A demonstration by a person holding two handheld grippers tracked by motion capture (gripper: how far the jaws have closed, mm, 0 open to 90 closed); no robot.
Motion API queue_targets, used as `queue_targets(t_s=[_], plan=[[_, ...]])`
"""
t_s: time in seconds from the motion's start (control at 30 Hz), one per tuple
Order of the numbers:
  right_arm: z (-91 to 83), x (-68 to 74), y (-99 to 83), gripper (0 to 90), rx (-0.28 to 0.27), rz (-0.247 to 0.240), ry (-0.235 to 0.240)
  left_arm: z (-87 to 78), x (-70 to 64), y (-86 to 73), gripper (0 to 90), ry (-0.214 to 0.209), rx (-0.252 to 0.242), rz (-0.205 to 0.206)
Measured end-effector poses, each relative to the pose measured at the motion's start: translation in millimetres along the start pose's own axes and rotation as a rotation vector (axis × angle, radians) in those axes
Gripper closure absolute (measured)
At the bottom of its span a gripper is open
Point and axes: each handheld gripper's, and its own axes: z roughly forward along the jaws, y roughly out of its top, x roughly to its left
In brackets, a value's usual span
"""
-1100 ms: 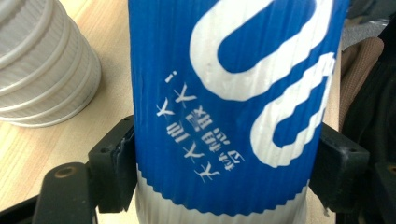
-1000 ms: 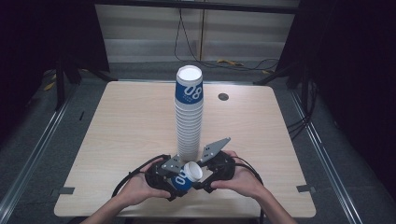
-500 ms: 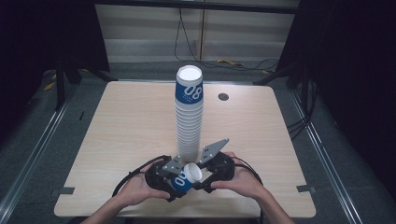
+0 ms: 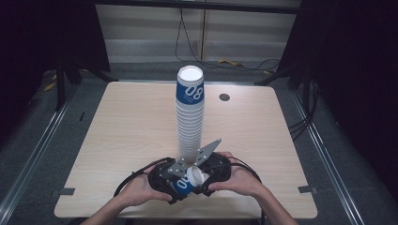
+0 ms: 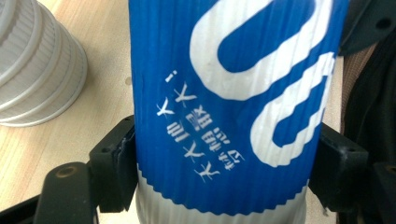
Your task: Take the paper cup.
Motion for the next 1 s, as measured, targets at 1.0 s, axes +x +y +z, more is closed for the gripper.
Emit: queue_targets(t_s=[1.0], plan=[[5.0,1.2,8.5,28.3,0.028,-0.040,0.058,-3.0,-4.7,0.5,22.1,0.007,0.000,0.061]])
